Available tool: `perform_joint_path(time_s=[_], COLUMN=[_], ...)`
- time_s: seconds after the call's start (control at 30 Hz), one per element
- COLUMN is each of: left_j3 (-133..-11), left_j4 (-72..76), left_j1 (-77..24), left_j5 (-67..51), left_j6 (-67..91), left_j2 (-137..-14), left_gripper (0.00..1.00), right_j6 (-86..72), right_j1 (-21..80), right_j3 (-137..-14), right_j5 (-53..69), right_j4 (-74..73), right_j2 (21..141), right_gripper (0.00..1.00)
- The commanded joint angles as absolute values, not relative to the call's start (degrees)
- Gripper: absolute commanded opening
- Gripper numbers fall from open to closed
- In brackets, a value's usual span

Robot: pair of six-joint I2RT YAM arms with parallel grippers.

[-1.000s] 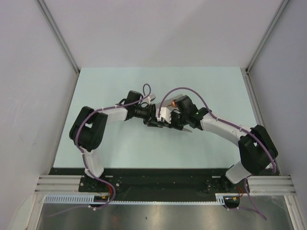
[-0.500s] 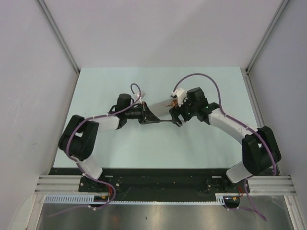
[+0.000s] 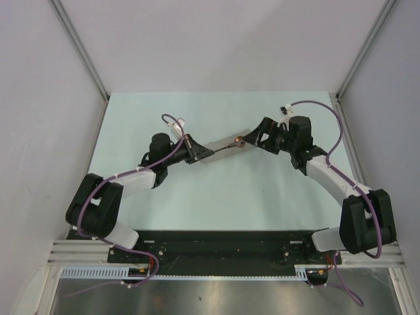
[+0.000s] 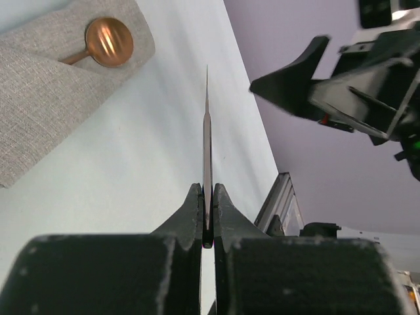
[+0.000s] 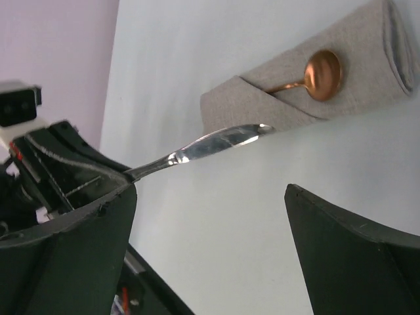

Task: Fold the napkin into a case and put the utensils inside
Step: Pass from the left arm to the right

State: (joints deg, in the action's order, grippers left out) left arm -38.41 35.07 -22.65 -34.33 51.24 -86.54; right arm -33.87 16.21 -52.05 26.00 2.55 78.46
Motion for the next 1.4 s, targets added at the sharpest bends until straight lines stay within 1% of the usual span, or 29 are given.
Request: perform_joint_path(time_s=[0.0,0.1,0.13,0.17,0.23,0.27,0.3,0.37,0.53,0.7,0.77,0.83,0.9,0.97,1.0,1.2,1.3,1.37], left_j3=[-37.44,-37.27,-37.18,-36.66,-36.3,-35.95,-35.69,-34.98,-33.49,-32.7,-33.22,-34.53,-35.41,-36.47,-36.65,-36.3,-36.12,-35.95], left_j4=[42.36,42.28,42.28,42.97,44.03,45.08,46.04,48.94,53.78,52.12,51.6,48.0,43.02,40.01,37.9,38.49,39.2,39.46], left_j1=[-24.17,-24.96,-25.13,-25.4,-26.01,-26.19,-26.54,-26.72,-27.33,-28.3,-28.91,-29.88,-30.67,-31.72,-31.9,-32.08,-32.08,-32.17], left_j5=[-30.76,-30.32,-30.06,-29.54,-29.27,-29.09,-29.0,-28.83,-28.65,-27.52,-27.25,-26.03,-24.53,-21.72,-20.84,-20.13,-20.65,-20.83], left_j6=[50.89,49.92,49.75,49.83,50.27,51.06,51.5,53.51,55.54,53.8,52.74,49.93,45.82,43.08,41.41,41.92,42.71,42.8], left_j2=[-82.44,-82.0,-82.0,-82.18,-82.53,-82.88,-83.23,-83.76,-84.9,-84.99,-84.82,-83.94,-82.89,-80.78,-80.16,-79.45,-79.98,-79.98], left_gripper=[0.0,0.0,0.0,0.0,0.0,0.0,0.0,0.0,0.0,0.0,0.0,0.0,0.0,0.0,0.0,0.0,0.0,0.0], right_j6=[-48.45,-49.29,-50.26,-51.58,-55.78,-57.03,-58.17,-62.74,-67.85,-69.43,-70.57,-71.1,-71.63,-72.15,-72.42,-73.65,-74.62,-74.79], right_j1=[16.95,18.81,18.63,18.63,18.46,18.54,18.72,18.98,19.51,19.6,19.69,19.86,20.13,20.48,20.39,21.62,21.88,21.97], right_j3=[-52.11,-55.19,-55.11,-54.67,-55.28,-55.54,-55.63,-54.94,-52.29,-52.47,-52.47,-53.26,-53.87,-53.88,-53.88,-54.05,-53.88,-53.79], right_j5=[24.48,16.99,16.27,15.82,15.73,15.12,14.68,14.94,13.54,11.34,11.42,10.81,9.94,9.14,8.88,9.05,9.76,9.49], right_j4=[10.42,3.37,3.34,4.12,3.26,2.82,2.29,2.89,6.41,5.19,4.49,2.56,0.71,0.18,-1.48,-0.97,1.21,1.32], right_j2=[78.22,78.75,78.92,79.71,81.12,81.99,83.31,84.81,86.75,86.66,86.75,86.75,86.4,85.61,85.34,85.51,86.04,85.96], right_gripper=[1.0,1.0,0.99,0.91,0.81,0.78,0.7,0.67,0.67,0.65,0.6,0.57,0.56,0.51,0.5,0.44,0.38,0.29])
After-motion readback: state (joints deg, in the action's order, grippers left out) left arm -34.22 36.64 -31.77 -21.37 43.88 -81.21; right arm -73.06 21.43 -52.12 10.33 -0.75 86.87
